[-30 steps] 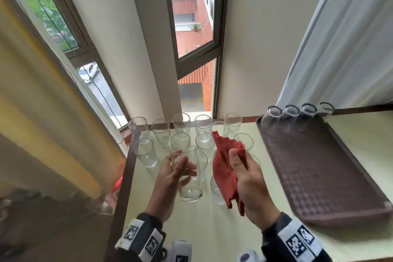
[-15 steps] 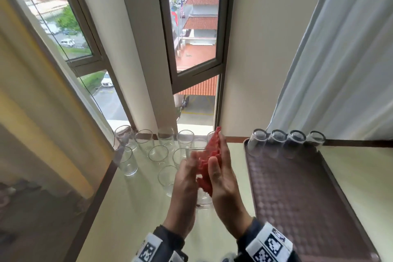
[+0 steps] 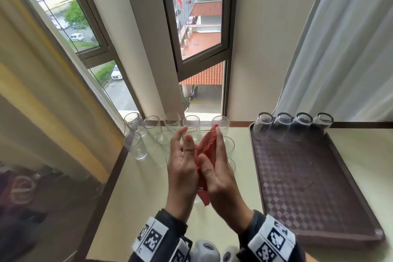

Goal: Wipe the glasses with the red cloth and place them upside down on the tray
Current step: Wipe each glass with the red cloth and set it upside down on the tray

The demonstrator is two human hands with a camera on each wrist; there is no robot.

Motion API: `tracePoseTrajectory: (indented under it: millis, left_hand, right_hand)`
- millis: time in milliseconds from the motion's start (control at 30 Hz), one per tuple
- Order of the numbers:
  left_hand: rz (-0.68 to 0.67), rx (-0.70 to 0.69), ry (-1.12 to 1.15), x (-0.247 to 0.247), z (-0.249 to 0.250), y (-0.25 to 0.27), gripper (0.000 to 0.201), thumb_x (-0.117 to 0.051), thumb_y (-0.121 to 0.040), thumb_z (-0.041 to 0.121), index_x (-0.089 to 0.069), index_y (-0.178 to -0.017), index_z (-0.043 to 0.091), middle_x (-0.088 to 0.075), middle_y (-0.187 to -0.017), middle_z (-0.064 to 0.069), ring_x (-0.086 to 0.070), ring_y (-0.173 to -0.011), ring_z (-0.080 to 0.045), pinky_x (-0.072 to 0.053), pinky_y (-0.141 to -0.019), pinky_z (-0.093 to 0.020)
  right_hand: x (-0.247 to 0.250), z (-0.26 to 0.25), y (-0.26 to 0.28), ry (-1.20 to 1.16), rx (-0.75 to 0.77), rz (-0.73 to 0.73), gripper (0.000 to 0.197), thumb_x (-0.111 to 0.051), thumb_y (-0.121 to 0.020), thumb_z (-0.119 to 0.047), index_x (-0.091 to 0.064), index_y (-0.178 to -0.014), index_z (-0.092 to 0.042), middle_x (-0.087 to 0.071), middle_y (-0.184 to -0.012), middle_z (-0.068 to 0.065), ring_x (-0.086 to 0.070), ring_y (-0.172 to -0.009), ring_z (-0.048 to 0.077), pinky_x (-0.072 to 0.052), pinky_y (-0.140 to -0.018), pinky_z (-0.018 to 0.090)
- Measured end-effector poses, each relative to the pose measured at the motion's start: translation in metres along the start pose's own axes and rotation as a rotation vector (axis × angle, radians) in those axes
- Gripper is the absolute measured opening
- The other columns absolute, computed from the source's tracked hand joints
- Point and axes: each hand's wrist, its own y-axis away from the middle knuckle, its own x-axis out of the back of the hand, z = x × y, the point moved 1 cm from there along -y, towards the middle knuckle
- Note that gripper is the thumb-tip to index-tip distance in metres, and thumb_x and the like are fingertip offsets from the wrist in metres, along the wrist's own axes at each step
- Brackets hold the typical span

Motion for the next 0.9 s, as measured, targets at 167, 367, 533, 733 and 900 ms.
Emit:
tracePoseTrajectory:
  millis: [167, 367, 533, 733, 900]
  left_hand:
    - [-0.032, 0.017, -0.034, 0.006, -0.006, 0.016, 0.062, -0.059, -0.074, 0.079, -0.046, -0.127, 0.049, -0.054, -0.132, -0.014, -0.063, -0.116, -0.029, -0.056, -0.094, -0.052]
    - [-0.025, 0.037, 0.037, 0.029, 0.006, 0.006, 0.066, -0.054, -0.083, 0.072, -0.046, -0.134, 0.031, -0.067, -0.118, -0.009, -0.069, -0.107, -0.027, -0.054, -0.096, -0.054]
    - [-0.054, -0.025, -0.002, 0.04, 0.009, 0.005, 0.039, -0.044, -0.094, 0.058, -0.047, -0.125, 0.036, -0.071, -0.1, -0.007, -0.072, -0.09, -0.03, -0.059, -0.075, -0.045]
    - [-0.087, -0.002, -0.128, 0.044, -0.002, 0.0, 0.058, -0.056, -0.076, 0.082, -0.041, -0.122, 0.051, -0.057, -0.124, -0.016, -0.061, -0.113, -0.035, -0.053, -0.092, -0.06]
    - [-0.05, -0.034, -0.038, 0.056, -0.003, -0.014, 0.054, -0.058, -0.078, 0.07, -0.047, -0.123, 0.041, -0.069, -0.109, -0.005, -0.07, -0.101, -0.03, -0.054, -0.09, -0.059]
  right_hand:
    - [-0.004, -0.015, -0.017, -0.165, -0.088, 0.106, 0.061, -0.047, -0.092, -0.054, -0.038, -0.147, -0.03, -0.069, -0.116, -0.007, -0.069, -0.107, 0.018, -0.054, -0.095, 0.049]
    - [-0.028, -0.002, 0.005, 0.008, -0.033, 0.016, 0.074, -0.041, -0.09, -0.068, -0.017, -0.155, -0.04, -0.044, -0.152, -0.005, -0.046, -0.137, 0.011, -0.042, -0.111, 0.045]
    - [-0.037, -0.011, 0.001, -0.073, -0.056, 0.002, 0.063, -0.043, -0.095, -0.049, -0.025, -0.153, -0.032, -0.063, -0.127, -0.014, -0.062, -0.115, 0.011, -0.054, -0.096, 0.044]
    - [-0.039, -0.019, -0.018, -0.307, -0.158, 0.051, 0.046, -0.043, -0.099, -0.046, -0.046, -0.137, -0.021, -0.073, -0.109, 0.01, -0.071, -0.101, 0.029, -0.056, -0.09, 0.052]
    - [-0.052, 0.002, -0.016, -0.102, -0.143, 0.012, 0.075, -0.047, -0.084, -0.075, -0.033, -0.149, -0.038, -0.063, -0.132, 0.0, -0.062, -0.121, 0.021, -0.049, -0.101, 0.051]
